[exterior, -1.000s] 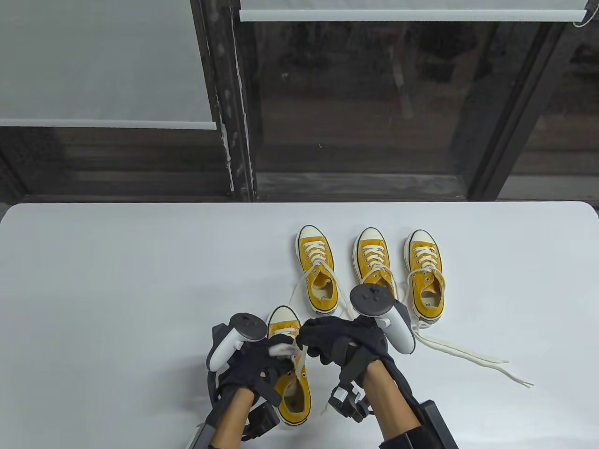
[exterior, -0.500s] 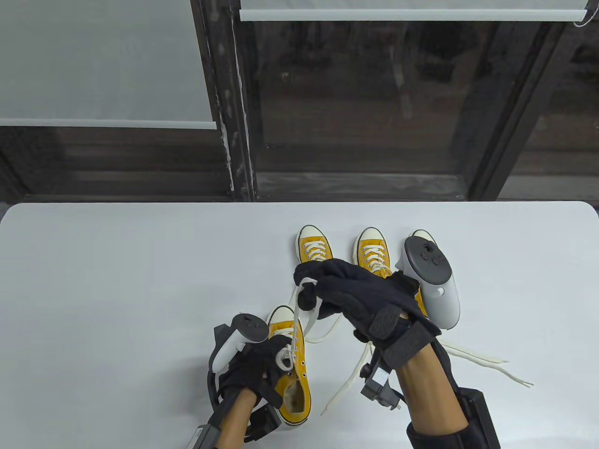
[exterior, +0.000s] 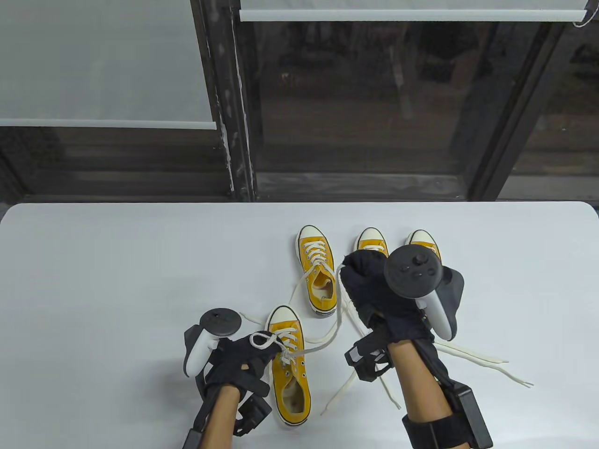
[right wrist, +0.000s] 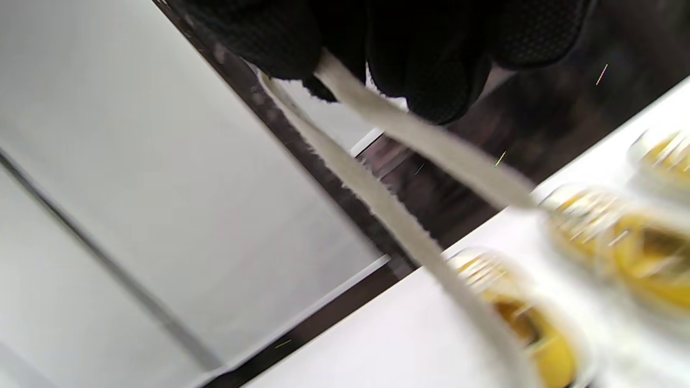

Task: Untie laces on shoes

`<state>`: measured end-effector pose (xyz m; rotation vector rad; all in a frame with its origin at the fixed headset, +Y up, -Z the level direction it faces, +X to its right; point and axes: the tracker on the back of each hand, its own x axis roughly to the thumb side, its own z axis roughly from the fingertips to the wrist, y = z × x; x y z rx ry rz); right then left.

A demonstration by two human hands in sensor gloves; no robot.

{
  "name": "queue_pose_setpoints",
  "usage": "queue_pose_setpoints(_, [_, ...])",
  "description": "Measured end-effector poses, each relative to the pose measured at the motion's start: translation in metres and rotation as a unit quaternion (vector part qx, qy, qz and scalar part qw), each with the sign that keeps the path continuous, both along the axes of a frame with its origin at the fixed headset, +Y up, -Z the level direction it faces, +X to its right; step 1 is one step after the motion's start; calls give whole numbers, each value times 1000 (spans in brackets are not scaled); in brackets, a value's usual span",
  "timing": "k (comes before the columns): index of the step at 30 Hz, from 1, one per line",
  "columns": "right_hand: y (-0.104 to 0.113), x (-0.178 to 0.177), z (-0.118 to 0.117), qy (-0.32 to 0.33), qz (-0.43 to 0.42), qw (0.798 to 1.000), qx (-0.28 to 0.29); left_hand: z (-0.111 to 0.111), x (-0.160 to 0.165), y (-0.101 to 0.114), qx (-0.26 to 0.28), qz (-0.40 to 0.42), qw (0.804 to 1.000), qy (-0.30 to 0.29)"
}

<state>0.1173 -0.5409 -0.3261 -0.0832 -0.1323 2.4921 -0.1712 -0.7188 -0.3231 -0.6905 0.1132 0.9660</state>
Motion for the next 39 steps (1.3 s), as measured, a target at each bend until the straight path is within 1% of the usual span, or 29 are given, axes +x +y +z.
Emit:
queue_pose_setpoints(1, [-12,-1,-1,-19,52,998,-3,1,-4,2,5,7,1000,9])
queue_pose_setpoints(2, [-21,-5,-1,-19,94,995,-18,2,-8,3,9,13,1000,20])
queue_pose_setpoints(4, [-40,-14,4,1,134,991,-23,3,-16,6,16,25,999,39])
queue_pose_setpoints(5, [-50,-22,9,1,131,991,-13,4,-20,8,19,36,998,49])
queue_pose_setpoints(6, [-55,-27,13,3,127,992,-5,5,-23,9,22,42,997,57])
queue_pose_setpoints(9, [-73,-52,32,35,129,990,49,8,-33,11,41,64,993,92])
queue_pose_setpoints(10, [-78,-62,36,62,136,988,41,9,-35,12,40,73,992,97])
queue_pose_setpoints(11, [-85,-70,39,99,139,985,6,9,-36,12,42,81,991,100])
queue_pose_setpoints(12, [-94,-81,41,133,134,980,-61,9,-38,12,44,92,989,106])
queue_pose_setpoints(13, [-105,-91,40,168,138,964,-156,10,-39,12,44,104,987,111])
queue_pose_setpoints(14, [-113,-97,39,191,147,944,-224,10,-40,12,44,110,986,115])
queue_pose_setpoints(15, [-123,-104,39,214,163,921,-280,10,-41,13,46,114,985,118])
queue_pose_setpoints(16, [-130,-109,38,215,176,916,-290,11,-42,13,46,117,985,120])
queue_pose_setpoints(17, [-138,-115,38,190,205,920,-274,11,-44,13,48,121,984,124])
queue_pose_setpoints(19, [-146,-123,39,157,257,924,-236,11,-45,14,54,134,981,127])
queue_pose_setpoints(21, [-153,-128,39,137,281,924,-220,11,-47,15,57,147,979,132])
queue_pose_setpoints(22, [-155,-129,37,119,300,924,-202,12,-47,16,57,152,978,131])
queue_pose_setpoints(25, [-164,-129,33,100,300,933,-168,12,-47,16,60,157,977,129])
queue_pose_setpoints(28, [-169,-127,28,75,293,947,-111,13,-47,20,69,161,977,125])
queue_pose_setpoints(29, [-170,-125,26,68,280,954,-87,13,-48,21,73,158,977,126])
queue_pose_setpoints(30, [-170,-122,24,75,261,960,-68,14,-50,22,77,150,977,132])
queue_pose_setpoints(31, [-171,-119,22,91,246,963,-64,14,-51,23,78,143,977,136])
queue_pose_setpoints(33, [-173,-109,17,110,173,974,-99,16,-59,23,79,112,978,157])
queue_pose_setpoints(34, [-173,-106,16,118,152,975,-108,16,-62,23,78,99,978,169])
queue_pose_setpoints(35, [-175,-101,14,117,111,979,-124,17,-65,22,76,81,977,184])
queue_pose_setpoints(36, [-177,-95,12,118,73,980,-141,19,-68,23,71,33,975,207])
queue_pose_setpoints(37, [-179,-92,10,127,50,979,-154,20,-71,23,73,-6,973,217])
queue_pose_setpoints(38, [-182,-87,8,134,18,975,-176,20,-74,24,70,-63,969,230])
queue_pose_setpoints(39, [-184,-84,7,131,1,974,-183,21,-75,24,64,-103,963,240])
